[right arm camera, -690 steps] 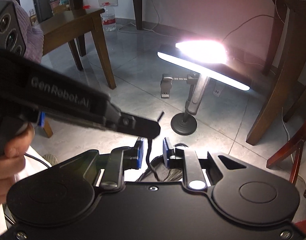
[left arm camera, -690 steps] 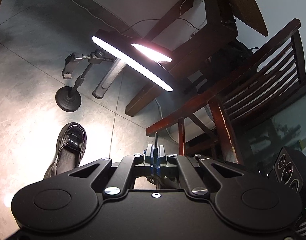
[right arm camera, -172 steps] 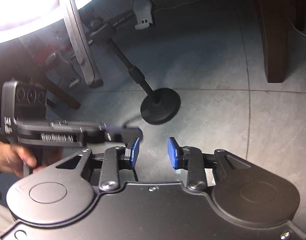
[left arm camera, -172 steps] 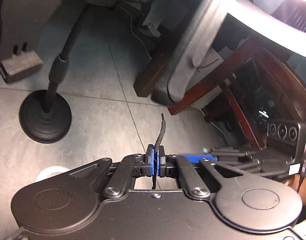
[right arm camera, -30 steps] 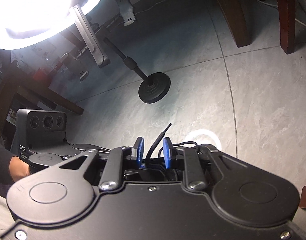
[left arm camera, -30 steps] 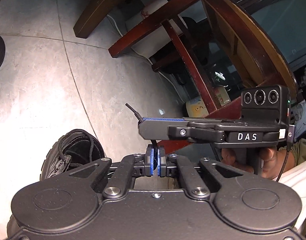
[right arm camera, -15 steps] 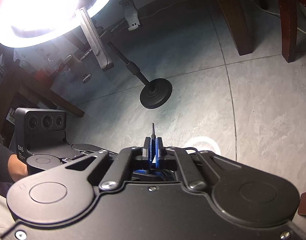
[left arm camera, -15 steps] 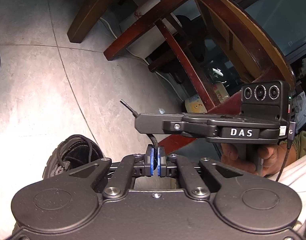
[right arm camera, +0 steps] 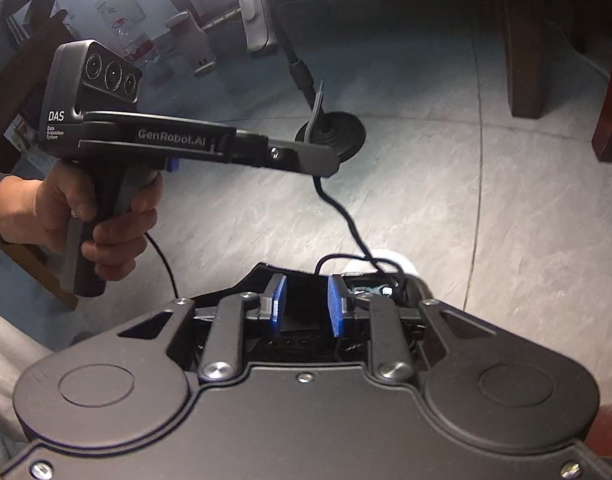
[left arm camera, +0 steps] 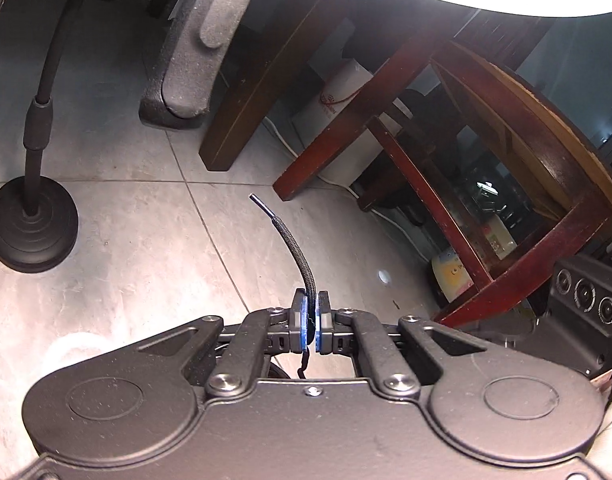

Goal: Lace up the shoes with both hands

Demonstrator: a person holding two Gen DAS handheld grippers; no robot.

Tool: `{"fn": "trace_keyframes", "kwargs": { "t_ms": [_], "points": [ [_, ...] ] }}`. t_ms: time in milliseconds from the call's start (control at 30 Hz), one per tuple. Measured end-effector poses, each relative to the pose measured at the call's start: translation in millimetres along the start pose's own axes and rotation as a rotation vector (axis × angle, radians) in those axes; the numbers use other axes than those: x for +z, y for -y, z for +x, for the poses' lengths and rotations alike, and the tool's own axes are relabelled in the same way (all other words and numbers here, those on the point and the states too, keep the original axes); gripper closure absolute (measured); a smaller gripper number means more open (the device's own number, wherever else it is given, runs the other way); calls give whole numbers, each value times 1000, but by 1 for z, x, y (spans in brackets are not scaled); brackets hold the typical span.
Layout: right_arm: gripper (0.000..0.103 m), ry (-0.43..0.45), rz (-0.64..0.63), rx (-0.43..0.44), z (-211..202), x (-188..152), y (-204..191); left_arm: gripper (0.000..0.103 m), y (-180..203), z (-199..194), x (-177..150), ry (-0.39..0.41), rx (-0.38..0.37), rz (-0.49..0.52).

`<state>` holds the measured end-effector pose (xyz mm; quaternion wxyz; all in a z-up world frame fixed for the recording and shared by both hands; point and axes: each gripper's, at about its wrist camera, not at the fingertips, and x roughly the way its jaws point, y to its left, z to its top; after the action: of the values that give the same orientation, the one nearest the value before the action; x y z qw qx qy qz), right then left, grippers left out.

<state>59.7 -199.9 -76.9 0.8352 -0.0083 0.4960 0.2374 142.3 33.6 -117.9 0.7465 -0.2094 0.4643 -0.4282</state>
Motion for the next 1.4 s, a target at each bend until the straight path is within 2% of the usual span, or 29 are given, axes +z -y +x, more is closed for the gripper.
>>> {"fn": "trace_keyframes", "kwargs": {
  "t_ms": [33, 100, 300, 367, 467, 700, 867, 1400],
  "points": [
    [77, 27, -37, -27, -1, 1, -3, 99, 0, 0, -1, -1, -12, -15],
    [77, 33, -75, -17, 1, 4, -7, 99, 1, 3, -2, -13, -42, -50],
    [79, 42, -155, -22, 9, 2, -21, 99, 8, 8, -4, -26, -92, -63],
    [98, 52, -129, -22, 10, 3, -17, 99, 8, 9, -4, -27, -98, -67],
    [99, 60, -118, -41, 11, 3, -13, 99, 6, 10, -3, -25, -104, -87],
    [100, 59, -135, -23, 8, 2, -14, 99, 0, 9, -1, -17, -107, -141],
    [100, 24, -134, -9, 12, 1, -15, 99, 0, 9, 2, -16, -118, -132],
    [100, -8, -187, 14, 15, 0, -21, 99, -4, 9, 5, -13, -139, -158]
  ]
}}
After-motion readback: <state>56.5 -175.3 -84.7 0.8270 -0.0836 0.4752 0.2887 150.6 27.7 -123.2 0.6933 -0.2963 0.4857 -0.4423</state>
